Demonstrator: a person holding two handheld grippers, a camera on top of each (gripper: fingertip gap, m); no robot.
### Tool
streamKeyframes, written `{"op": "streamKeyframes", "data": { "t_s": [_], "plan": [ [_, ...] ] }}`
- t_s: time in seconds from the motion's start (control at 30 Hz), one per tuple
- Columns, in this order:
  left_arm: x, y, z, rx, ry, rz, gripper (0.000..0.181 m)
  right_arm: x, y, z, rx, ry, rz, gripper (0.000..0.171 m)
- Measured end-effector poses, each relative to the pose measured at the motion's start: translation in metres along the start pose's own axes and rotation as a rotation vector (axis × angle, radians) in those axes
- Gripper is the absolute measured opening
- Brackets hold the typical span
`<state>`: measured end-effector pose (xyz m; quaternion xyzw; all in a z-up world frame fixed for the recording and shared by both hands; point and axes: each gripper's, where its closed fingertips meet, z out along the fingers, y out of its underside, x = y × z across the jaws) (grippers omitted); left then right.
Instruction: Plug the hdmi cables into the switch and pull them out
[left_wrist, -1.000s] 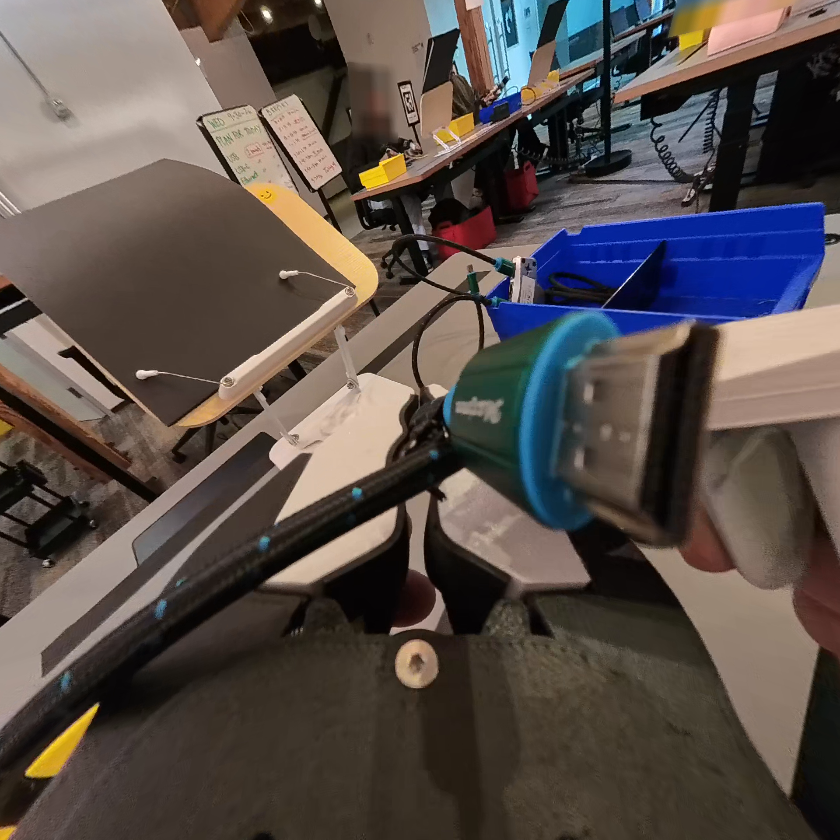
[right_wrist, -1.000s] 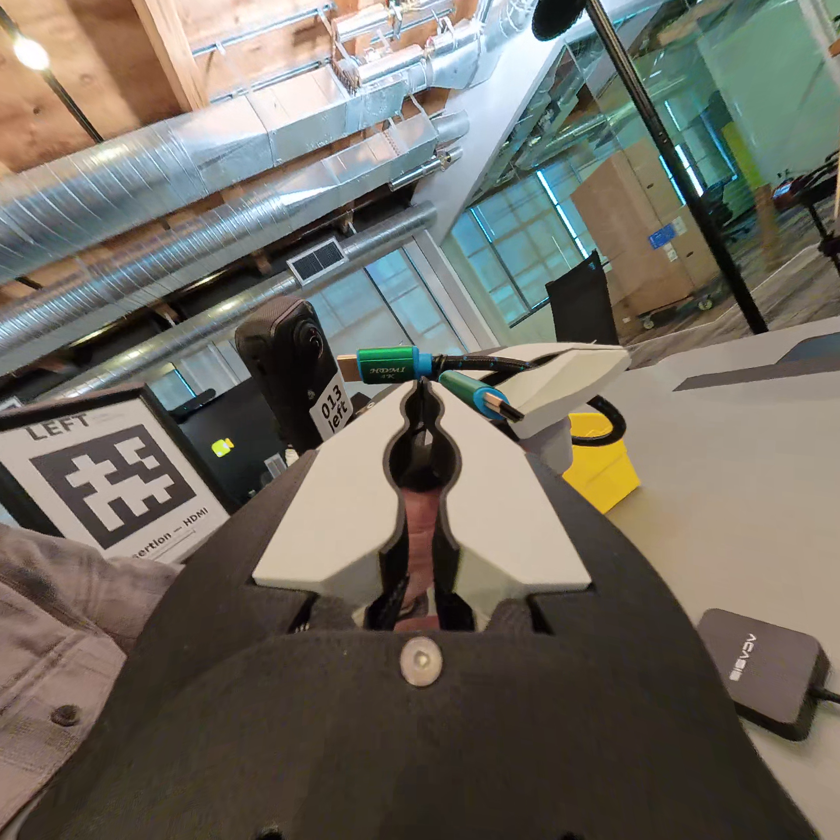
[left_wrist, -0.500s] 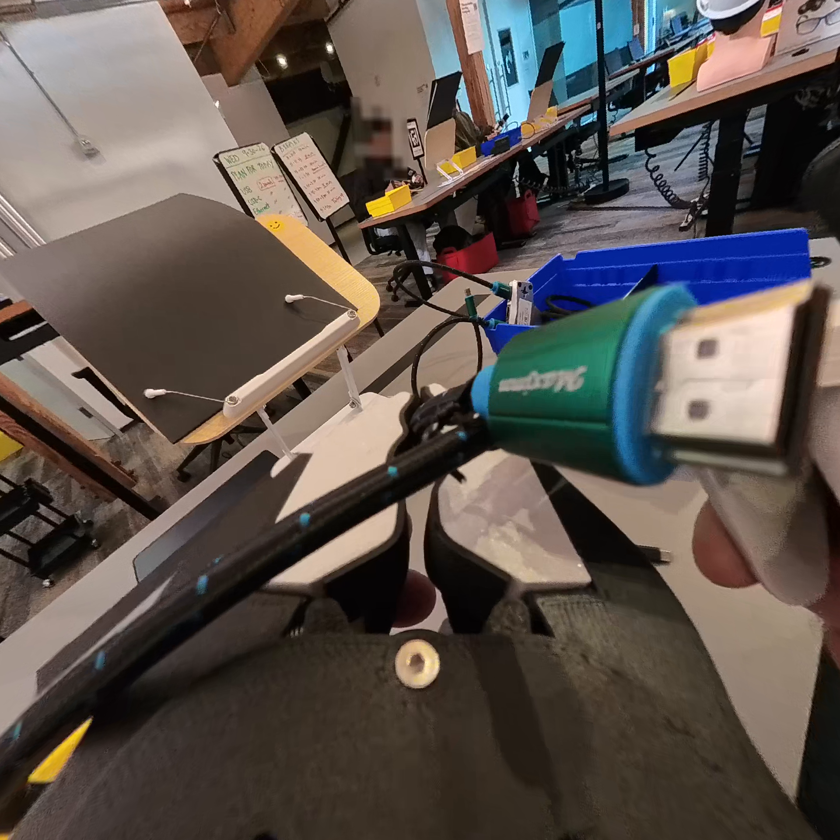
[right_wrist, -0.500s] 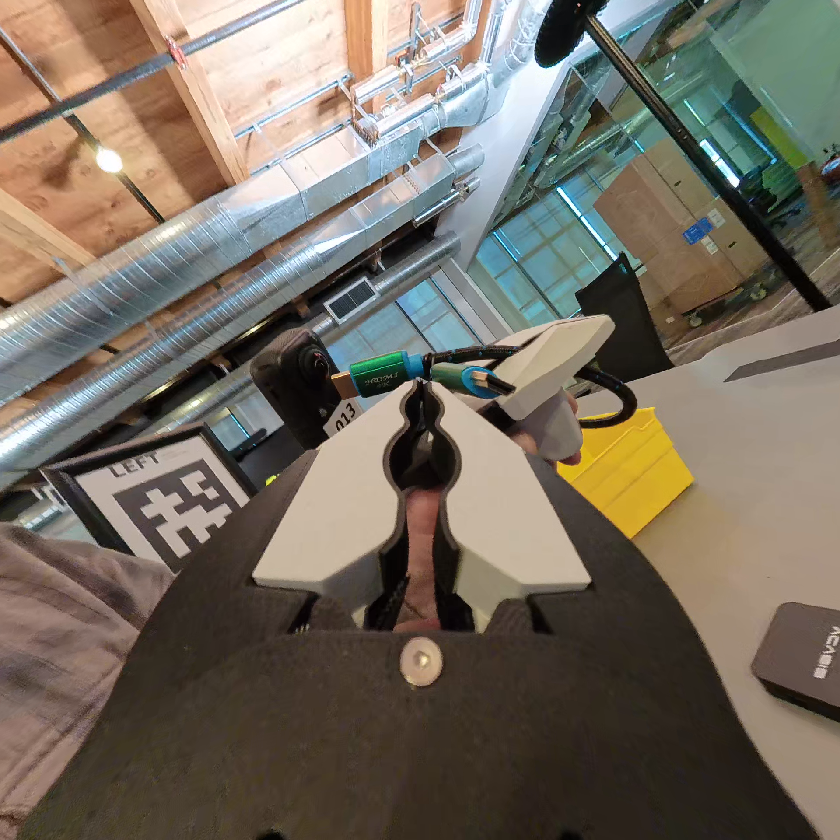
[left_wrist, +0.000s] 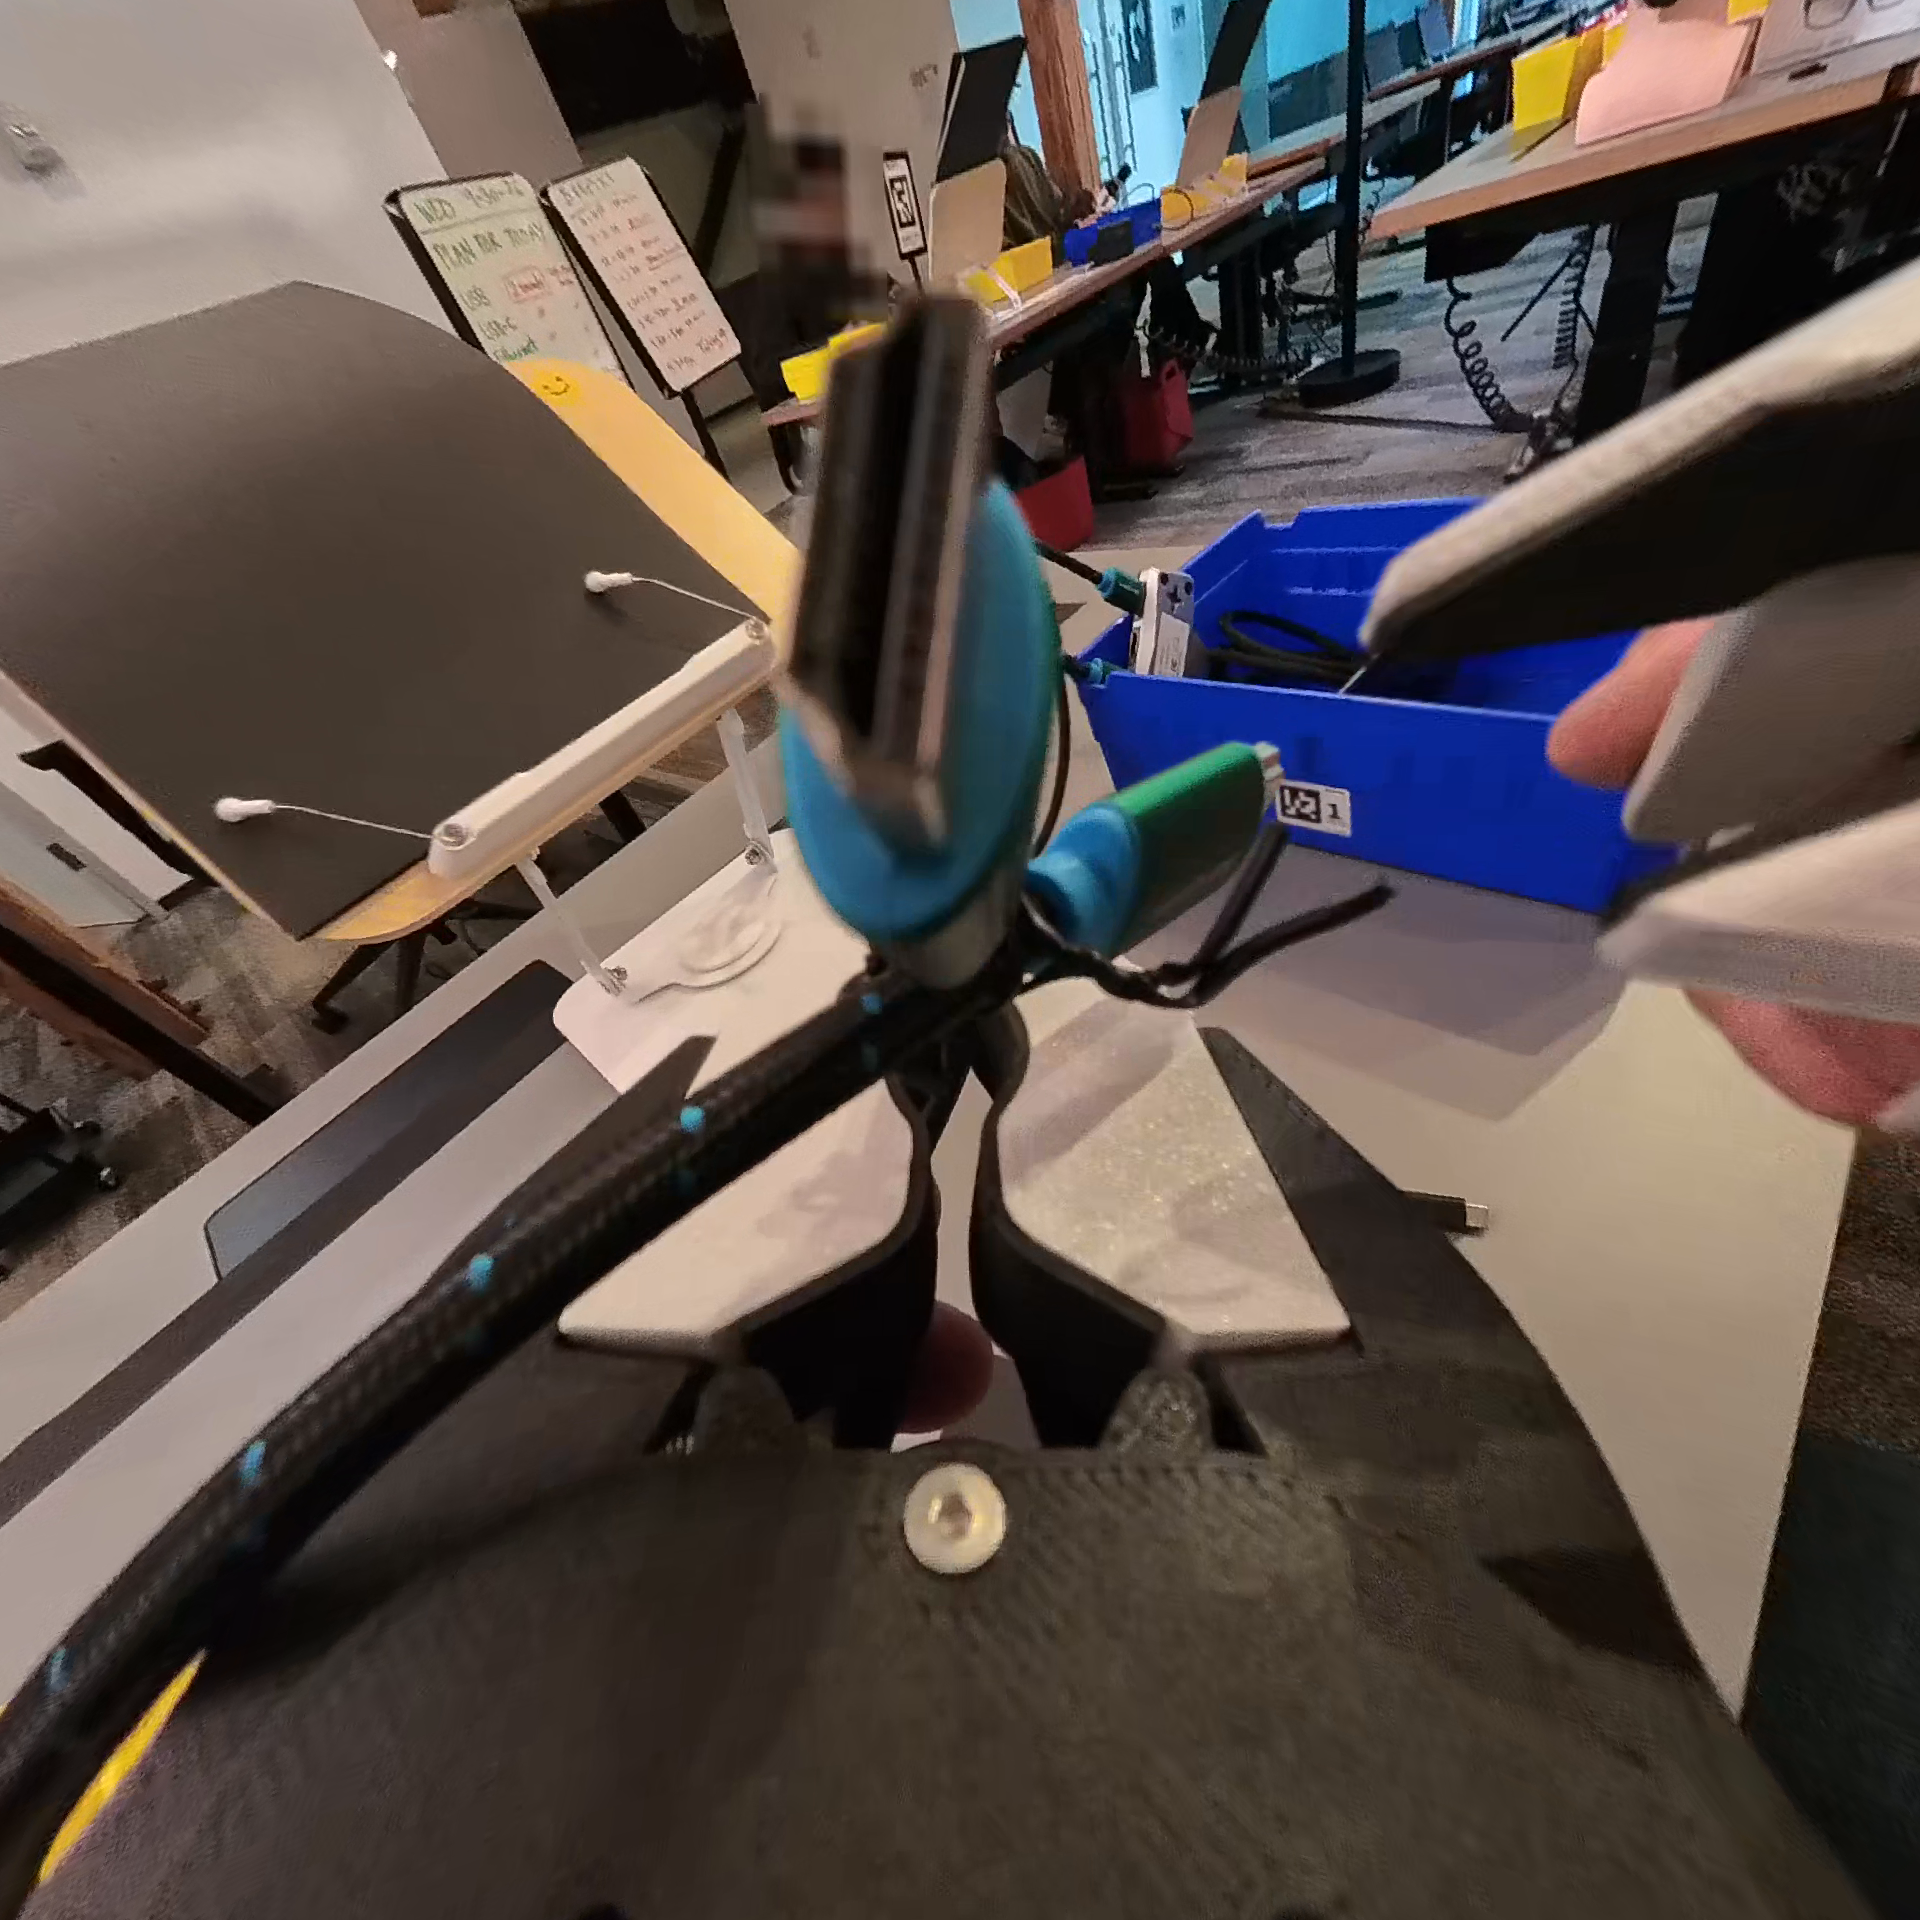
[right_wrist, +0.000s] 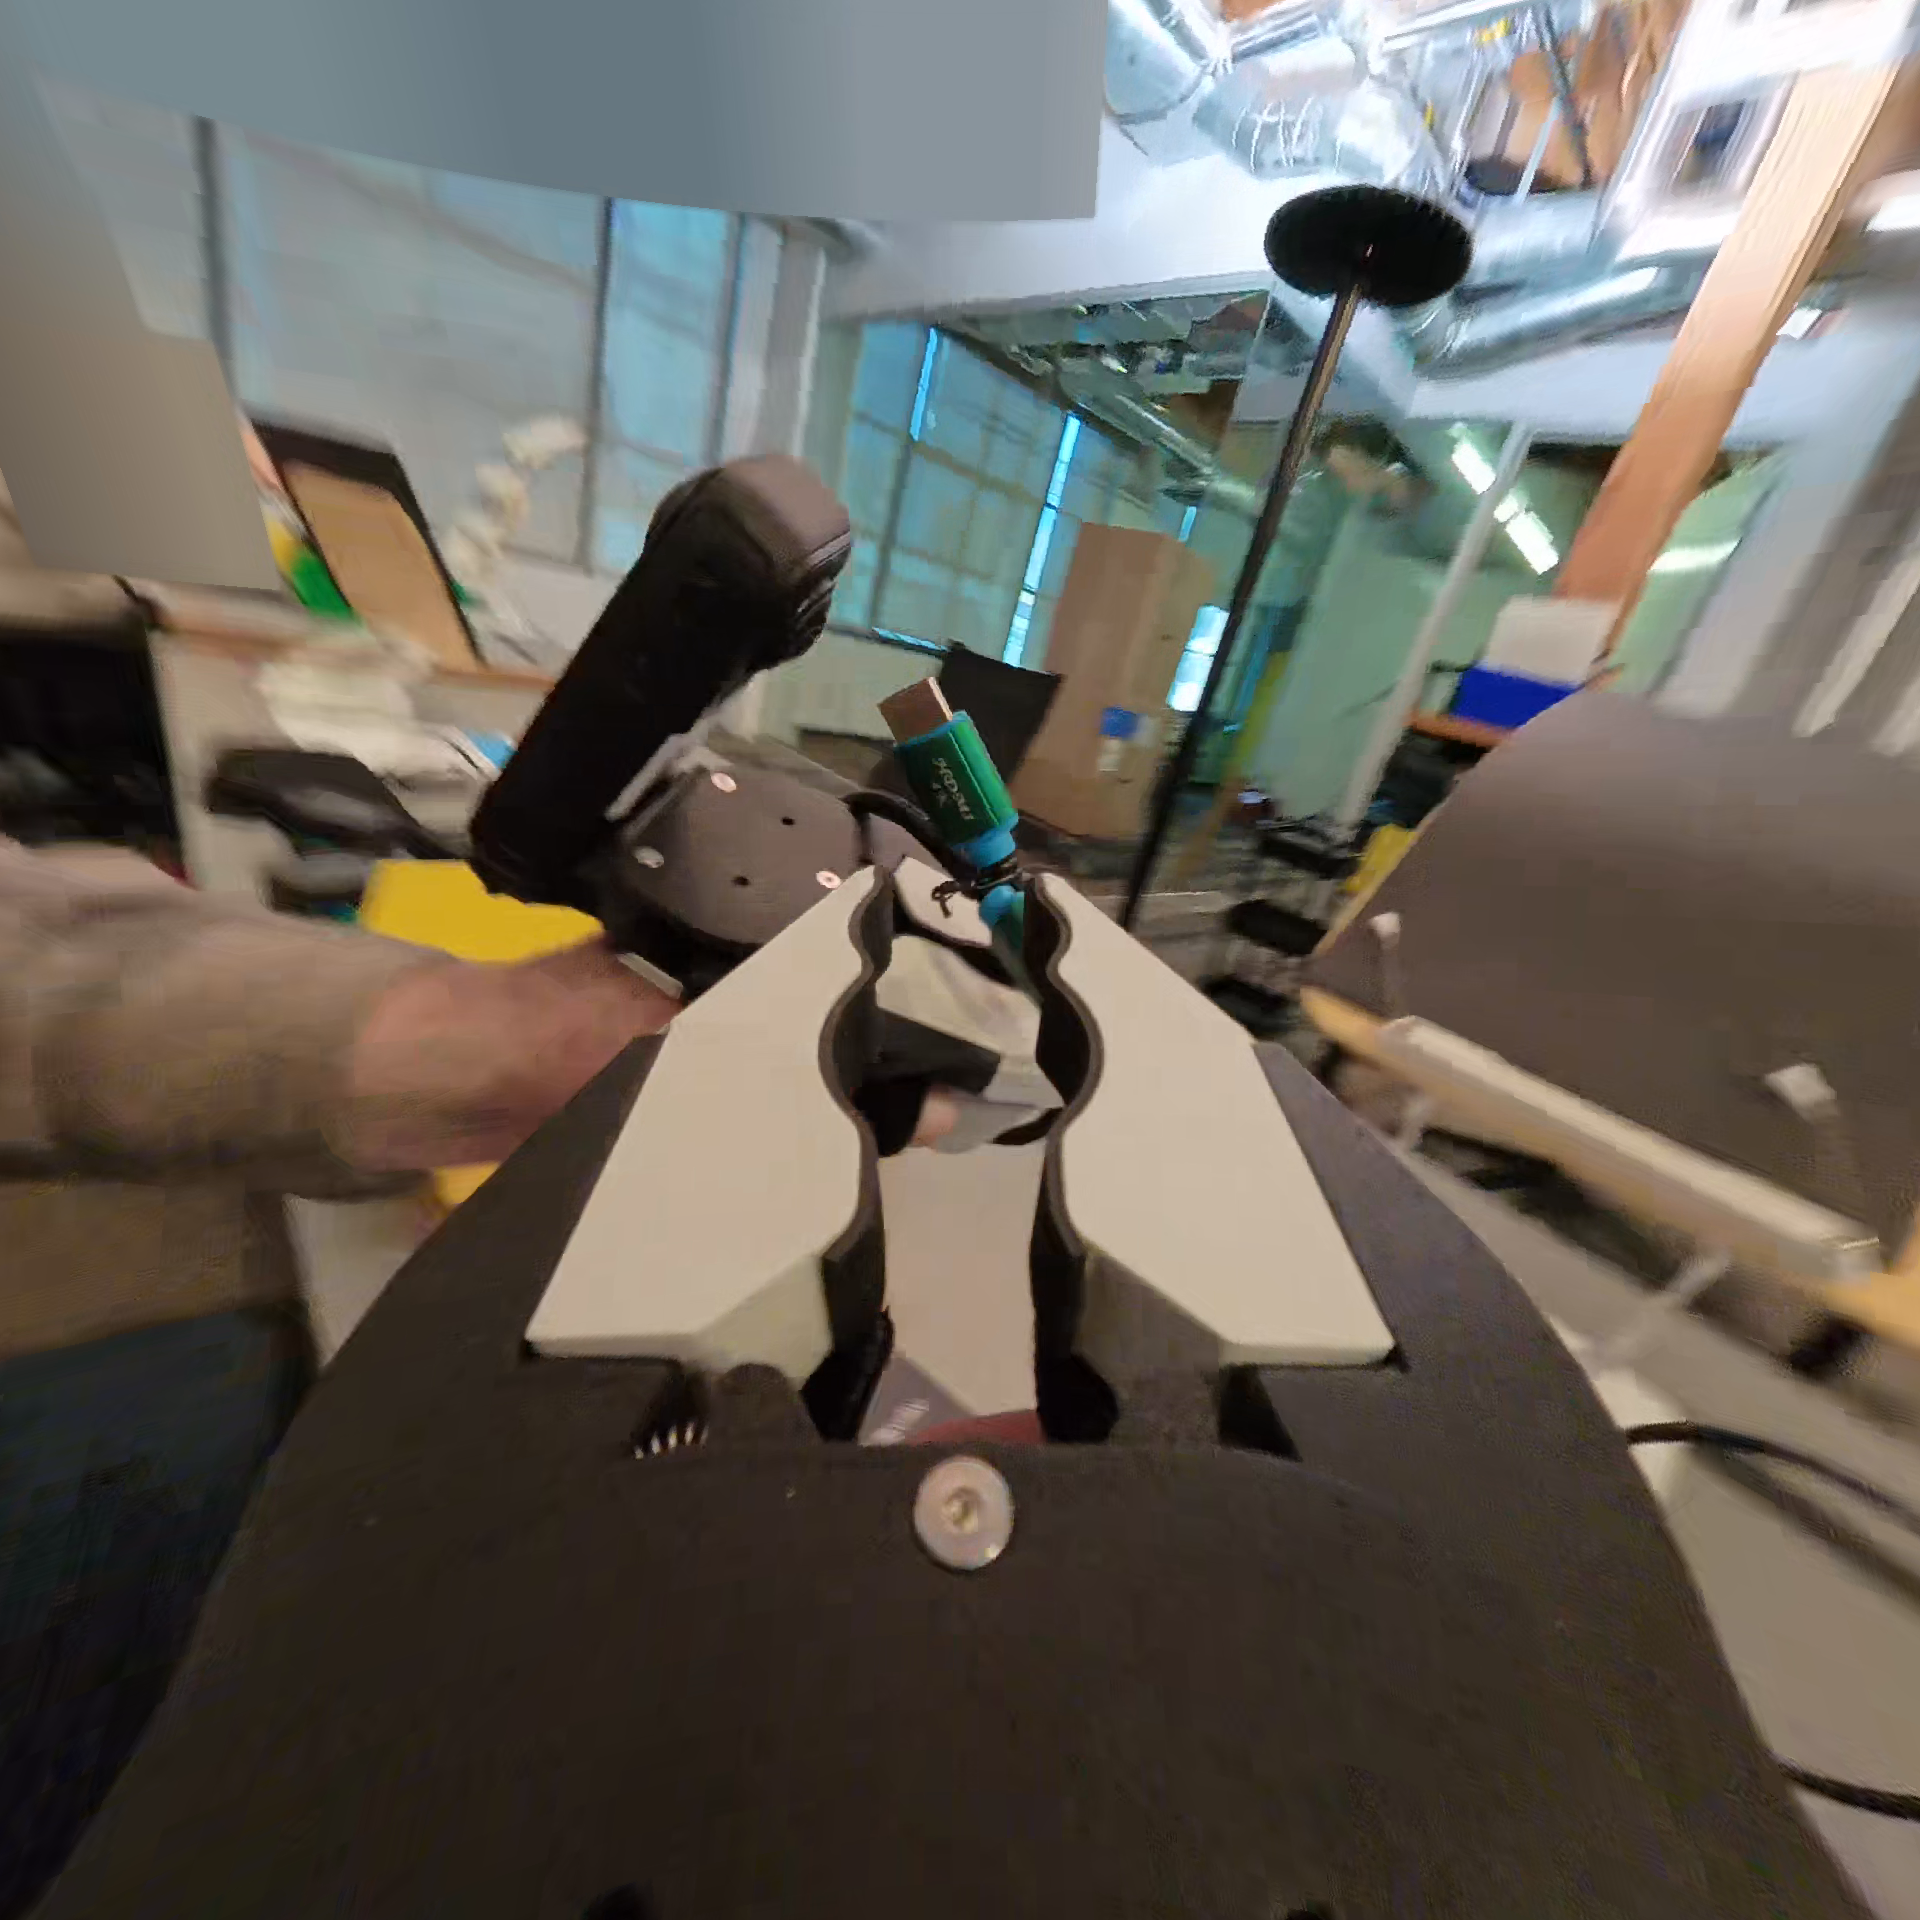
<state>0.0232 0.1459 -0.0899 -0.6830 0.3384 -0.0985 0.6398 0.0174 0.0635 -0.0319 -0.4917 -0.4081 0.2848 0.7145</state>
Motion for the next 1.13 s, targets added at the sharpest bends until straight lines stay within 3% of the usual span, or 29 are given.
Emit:
{"op": "streamKeyframes", "data": {
  "t_s": [0.1,0.2,0.33,0.4,0.87,0.97,1.03,1.13],
  "plan": [
    [0.001,0.001,0.001,-0.011,0.003,0.004,0.0,0.002,0.004,0.001,-0.053,0.049,-0.237,0.016],
    [0.0,0.0,0.0,-0.017,-0.005,0.013,0.0,-0.001,0.01,0.003,-0.091,0.047,-0.325,0.009],
    [0.004,0.001,0.002,-0.028,-0.001,0.03,0.0,-0.001,0.016,0.006,-0.125,0.056,-0.322,0.008],
    [0.006,0.002,0.002,-0.031,0.003,0.033,0.0,-0.002,0.016,0.006,-0.131,0.06,-0.34,0.0],
    [0.006,0.002,0.001,-0.039,-0.032,0.097,0.0,-0.016,0.015,0.011,-0.155,-0.004,-0.297,0.0],
    [0.007,0.002,0.001,-0.042,-0.038,0.112,0.064,-0.016,0.014,0.011,-0.149,-0.031,-0.195,0.0],
    [0.007,0.003,0.002,-0.05,-0.041,0.124,0.085,-0.013,0.012,0.01,-0.141,-0.041,-0.122,0.0],
    [0.004,0.004,0.003,-0.053,-0.051,0.132,0.0,-0.01,0.011,0.008,-0.123,-0.059,0.017,0.0]
  ]
}}
